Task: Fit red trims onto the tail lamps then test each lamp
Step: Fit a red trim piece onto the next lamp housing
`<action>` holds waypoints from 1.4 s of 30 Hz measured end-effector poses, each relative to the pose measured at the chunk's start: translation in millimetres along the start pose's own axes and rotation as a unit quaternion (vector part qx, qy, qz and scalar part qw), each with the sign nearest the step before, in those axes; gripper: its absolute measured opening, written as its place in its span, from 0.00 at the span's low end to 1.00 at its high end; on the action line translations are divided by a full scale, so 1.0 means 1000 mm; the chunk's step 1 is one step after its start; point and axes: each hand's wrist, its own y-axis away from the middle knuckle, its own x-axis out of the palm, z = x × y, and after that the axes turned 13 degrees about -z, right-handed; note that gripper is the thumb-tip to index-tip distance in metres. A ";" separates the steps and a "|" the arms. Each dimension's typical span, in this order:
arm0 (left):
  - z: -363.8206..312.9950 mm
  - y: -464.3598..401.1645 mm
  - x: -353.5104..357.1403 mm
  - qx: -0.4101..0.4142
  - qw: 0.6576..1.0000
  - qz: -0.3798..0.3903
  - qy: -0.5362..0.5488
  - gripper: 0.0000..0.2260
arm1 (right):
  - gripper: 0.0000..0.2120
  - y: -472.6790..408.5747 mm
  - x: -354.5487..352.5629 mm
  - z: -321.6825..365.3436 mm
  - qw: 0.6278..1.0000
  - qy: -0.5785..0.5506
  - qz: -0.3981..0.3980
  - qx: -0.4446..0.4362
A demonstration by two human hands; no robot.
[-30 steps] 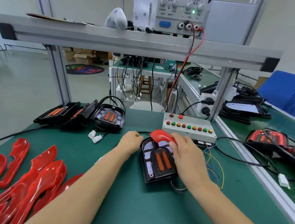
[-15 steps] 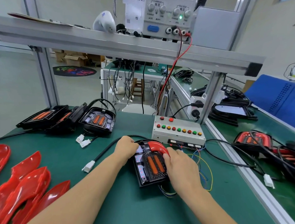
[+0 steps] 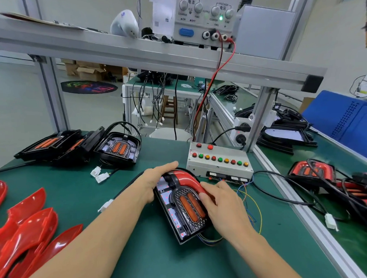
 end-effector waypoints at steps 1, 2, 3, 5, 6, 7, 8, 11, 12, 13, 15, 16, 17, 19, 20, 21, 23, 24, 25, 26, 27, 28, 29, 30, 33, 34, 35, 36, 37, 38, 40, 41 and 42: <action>-0.001 0.000 0.000 0.001 1.000 0.004 -0.009 0.14 | 0.16 0.000 -0.001 0.000 1.000 -0.002 0.004 0.000; -0.001 0.000 -0.001 0.004 1.000 0.005 -0.023 0.15 | 0.16 -0.001 -0.003 0.000 1.000 -0.003 0.006 0.001; -0.001 0.001 -0.002 0.004 0.999 0.005 -0.032 0.15 | 0.15 -0.001 -0.003 0.000 1.000 0.000 0.009 0.001; -0.002 0.001 -0.005 0.006 0.999 0.006 -0.031 0.16 | 0.16 -0.002 -0.004 0.000 1.000 0.005 0.012 0.000; -0.002 0.001 -0.007 0.007 1.000 0.009 -0.026 0.17 | 0.16 -0.003 -0.005 -0.001 1.000 -0.019 0.015 0.014; -0.003 0.002 -0.008 0.006 1.000 0.013 -0.022 0.18 | 0.15 -0.004 -0.005 -0.002 0.996 -0.076 0.021 0.048; -0.003 0.002 -0.010 0.007 1.000 0.018 -0.021 0.18 | 0.15 -0.005 -0.006 -0.002 0.983 -0.151 0.036 0.098; -0.004 0.004 -0.012 0.017 0.999 0.033 -0.022 0.19 | 0.20 -0.007 -0.010 -0.003 0.897 -0.338 0.121 0.259; -0.004 0.004 -0.013 0.020 0.999 0.037 -0.022 0.19 | 0.23 -0.007 -0.011 -0.004 0.873 -0.359 0.146 0.296; -0.005 0.004 -0.013 0.021 0.999 0.041 -0.023 0.18 | 0.24 -0.008 -0.012 -0.006 0.859 -0.366 0.166 0.317; -0.006 0.005 -0.014 0.021 0.998 0.050 -0.028 0.18 | 0.19 -0.009 -0.013 -0.007 0.847 -0.377 0.190 0.323; -0.006 0.006 -0.013 0.020 0.998 0.052 -0.030 0.17 | 0.16 -0.008 -0.014 -0.007 0.844 -0.384 0.194 0.320; -0.007 0.006 -0.013 0.018 0.998 0.054 -0.029 0.16 | 0.14 -0.008 -0.014 -0.007 0.841 -0.390 0.194 0.320; -0.008 0.006 -0.012 0.014 0.998 0.056 -0.027 0.14 | 0.13 -0.008 -0.015 -0.007 0.837 -0.398 0.197 0.320; -0.009 0.006 -0.012 0.011 0.998 0.055 -0.026 0.13 | 0.14 -0.008 -0.015 -0.008 0.834 -0.401 0.203 0.320; -0.010 0.007 -0.012 0.009 0.998 0.053 -0.027 0.14 | 0.15 -0.009 -0.015 -0.007 0.831 -0.403 0.212 0.320; -0.010 0.007 -0.012 0.006 0.998 0.048 -0.032 0.16 | 0.15 -0.009 -0.015 -0.006 0.832 -0.397 0.226 0.316; -0.010 0.007 -0.012 0.004 0.998 0.046 -0.037 0.16 | 0.14 -0.009 -0.015 -0.006 0.834 -0.393 0.227 0.314; -0.010 0.008 -0.011 0.002 0.998 0.045 -0.039 0.15 | 0.13 -0.010 -0.015 -0.005 0.837 -0.389 0.225 0.313; -0.010 0.008 -0.011 0.000 0.998 0.044 -0.038 0.13 | 0.13 -0.010 -0.014 -0.005 0.838 -0.387 0.221 0.313; -0.010 0.008 -0.011 -0.002 0.998 0.044 -0.037 0.11 | 0.13 -0.010 -0.014 -0.005 0.839 -0.387 0.220 0.314; -0.009 0.008 -0.011 -0.004 0.998 0.042 -0.036 0.10 | 0.13 -0.011 -0.013 -0.006 0.838 -0.387 0.220 0.314; -0.010 0.008 -0.012 -0.005 0.999 0.040 -0.037 0.10 | 0.13 -0.011 -0.013 -0.006 0.837 -0.388 0.223 0.316; -0.010 0.007 -0.012 -0.006 0.999 0.039 -0.037 0.10 | 0.13 -0.011 -0.013 -0.005 0.835 -0.388 0.225 0.318; -0.010 0.008 -0.013 -0.012 0.998 0.039 -0.039 0.10 | 0.13 -0.011 -0.013 -0.004 0.831 -0.390 0.230 0.323; -0.010 0.008 -0.013 -0.013 0.998 0.038 -0.040 0.10 | 0.13 -0.011 -0.013 -0.004 0.830 -0.391 0.229 0.324; -0.011 0.008 -0.013 -0.013 0.998 0.038 -0.041 0.11 | 0.13 -0.012 -0.013 -0.004 0.830 -0.392 0.227 0.326; -0.011 0.009 -0.013 -0.013 0.998 0.038 -0.039 0.11 | 0.13 -0.012 -0.012 -0.004 0.830 -0.393 0.223 0.327; -0.011 0.008 -0.013 -0.013 0.999 0.037 -0.035 0.12 | 0.13 -0.012 -0.012 -0.003 0.829 -0.396 0.218 0.330; -0.011 0.008 -0.013 -0.012 0.999 0.034 -0.029 0.12 | 0.12 -0.011 -0.011 -0.003 0.827 -0.399 0.213 0.333; -0.011 0.008 -0.013 -0.005 0.999 0.028 -0.025 0.10 | 0.11 -0.011 -0.010 -0.001 0.825 -0.404 0.204 0.338; -0.012 0.008 -0.012 -0.003 0.999 0.026 -0.025 0.09 | 0.10 -0.011 -0.009 -0.001 0.825 -0.406 0.200 0.338; -0.012 0.008 -0.012 -0.003 0.999 0.024 -0.025 0.07 | 0.10 -0.011 -0.009 -0.001 0.825 -0.407 0.198 0.338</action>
